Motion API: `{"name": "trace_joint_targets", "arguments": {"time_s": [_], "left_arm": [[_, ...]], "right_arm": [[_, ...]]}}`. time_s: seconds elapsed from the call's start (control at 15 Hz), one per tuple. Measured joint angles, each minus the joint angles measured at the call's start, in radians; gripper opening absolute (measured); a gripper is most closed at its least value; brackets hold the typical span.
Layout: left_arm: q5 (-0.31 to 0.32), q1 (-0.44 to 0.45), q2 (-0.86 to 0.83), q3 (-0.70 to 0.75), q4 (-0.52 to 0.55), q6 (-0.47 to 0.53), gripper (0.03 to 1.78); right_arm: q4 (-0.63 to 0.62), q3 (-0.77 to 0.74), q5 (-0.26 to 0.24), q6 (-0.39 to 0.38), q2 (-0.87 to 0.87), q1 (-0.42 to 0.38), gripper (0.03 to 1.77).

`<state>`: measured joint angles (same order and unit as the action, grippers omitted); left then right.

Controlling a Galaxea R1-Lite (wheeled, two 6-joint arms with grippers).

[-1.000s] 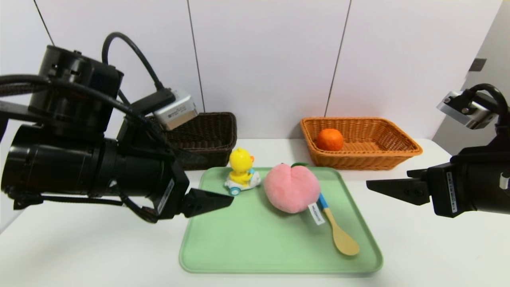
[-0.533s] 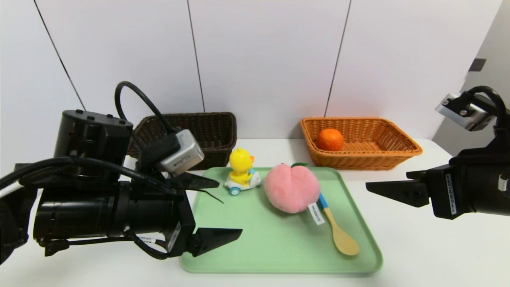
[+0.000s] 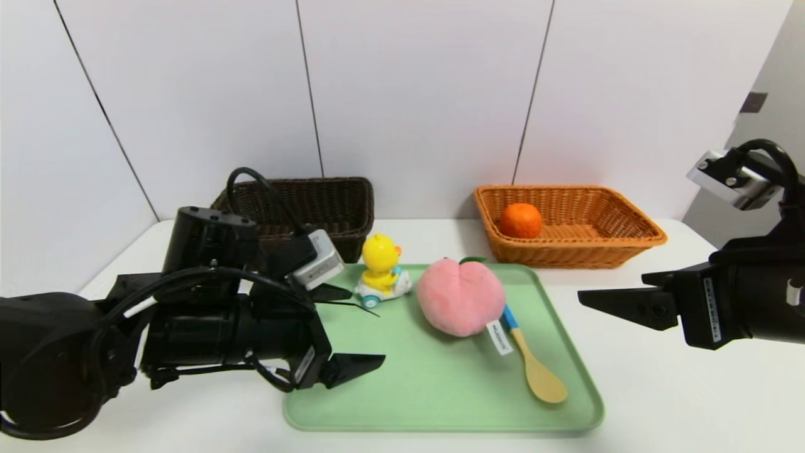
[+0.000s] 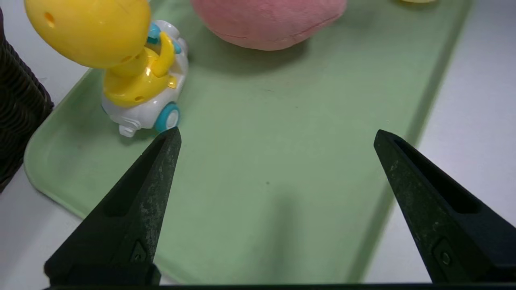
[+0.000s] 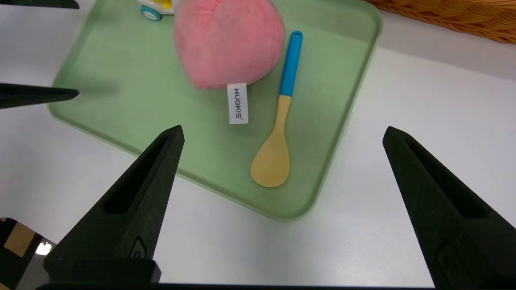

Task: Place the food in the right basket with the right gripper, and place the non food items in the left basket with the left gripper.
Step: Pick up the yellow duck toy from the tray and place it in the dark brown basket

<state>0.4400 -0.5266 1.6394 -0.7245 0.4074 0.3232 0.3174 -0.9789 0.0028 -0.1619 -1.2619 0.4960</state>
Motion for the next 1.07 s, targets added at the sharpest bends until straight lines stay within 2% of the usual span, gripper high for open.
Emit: {"name": "trace_joint_targets", "arguments": {"time_s": [0.27, 0.87, 1.07], "left_arm": [[0.066, 0.051, 0.131, -0.005, 0.167, 0.005, 1.69], [0.077, 0.137, 0.230, -0.077, 0.173, 0.038, 1.69], [0.127, 0.140, 0.269, -0.118, 0.173, 0.036, 1.69]], "right_arm": [[0.000, 0.009, -0.003, 0.000, 0.009, -0.002, 1.70], [0.000, 0.016, 0.000, 0.001, 0.015, -0.002, 1.70], [0.000, 0.019, -0.001, 0.001, 0.017, -0.003, 1.70]]}}
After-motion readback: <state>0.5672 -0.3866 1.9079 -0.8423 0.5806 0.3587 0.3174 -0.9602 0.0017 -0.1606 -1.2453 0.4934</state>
